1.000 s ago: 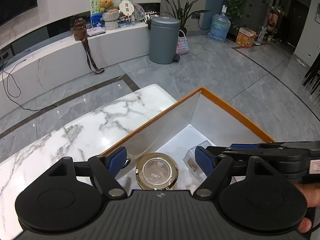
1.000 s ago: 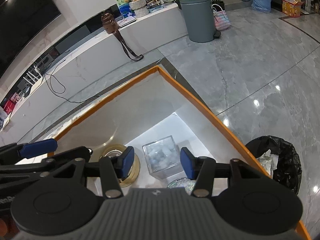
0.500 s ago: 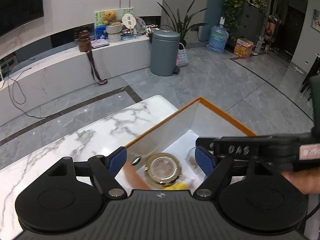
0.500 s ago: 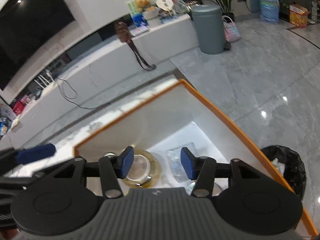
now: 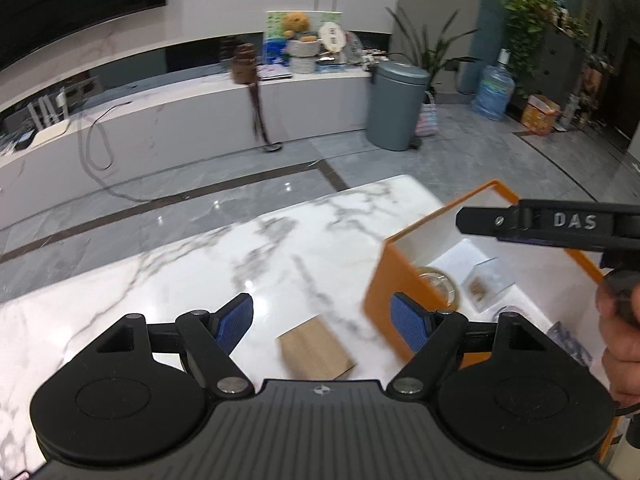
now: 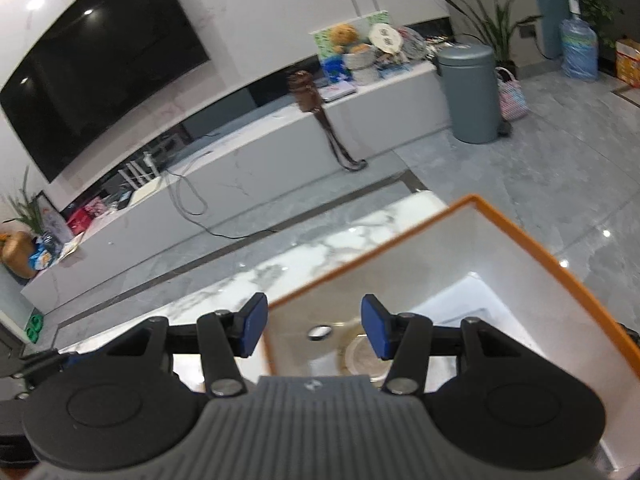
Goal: Organize rigid objects
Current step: 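Move both open tools back toward the pink cup and cardboard box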
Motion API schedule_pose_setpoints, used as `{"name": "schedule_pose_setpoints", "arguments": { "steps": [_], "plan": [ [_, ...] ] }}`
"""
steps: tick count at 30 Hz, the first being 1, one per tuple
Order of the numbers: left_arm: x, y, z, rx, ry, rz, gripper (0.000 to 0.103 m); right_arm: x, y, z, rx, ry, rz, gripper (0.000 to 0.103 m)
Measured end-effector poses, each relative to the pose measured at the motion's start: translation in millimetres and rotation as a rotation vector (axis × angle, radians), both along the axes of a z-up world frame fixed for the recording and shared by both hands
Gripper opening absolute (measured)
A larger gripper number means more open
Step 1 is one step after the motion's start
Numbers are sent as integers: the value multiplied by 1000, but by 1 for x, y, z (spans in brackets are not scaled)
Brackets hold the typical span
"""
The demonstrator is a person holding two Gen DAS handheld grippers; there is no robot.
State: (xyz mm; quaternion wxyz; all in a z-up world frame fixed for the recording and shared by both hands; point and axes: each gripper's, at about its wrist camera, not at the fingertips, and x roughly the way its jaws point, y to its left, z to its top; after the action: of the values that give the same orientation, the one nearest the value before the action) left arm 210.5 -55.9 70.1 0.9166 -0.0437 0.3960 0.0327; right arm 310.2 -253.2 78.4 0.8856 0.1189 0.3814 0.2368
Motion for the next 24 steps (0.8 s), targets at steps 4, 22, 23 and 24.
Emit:
{"name": "schedule_pose_setpoints", "arguments": {
  "steps": [4, 22, 23, 24],
  "plan": [
    [-14, 17, -10, -8, 17, 31, 91, -12, 28, 4, -17, -39, 54, 52],
    [-46, 60, -70, -42, 116, 47, 91, -48, 115, -29, -212, -51, 259, 52],
    [-45, 61, -72, -47, 123, 44, 91, -48, 118, -32, -228, -47, 265, 52],
    [-45, 62, -74, -53, 128, 39, 91, -49, 122, -35, -248, -45, 272, 53]
  ]
}}
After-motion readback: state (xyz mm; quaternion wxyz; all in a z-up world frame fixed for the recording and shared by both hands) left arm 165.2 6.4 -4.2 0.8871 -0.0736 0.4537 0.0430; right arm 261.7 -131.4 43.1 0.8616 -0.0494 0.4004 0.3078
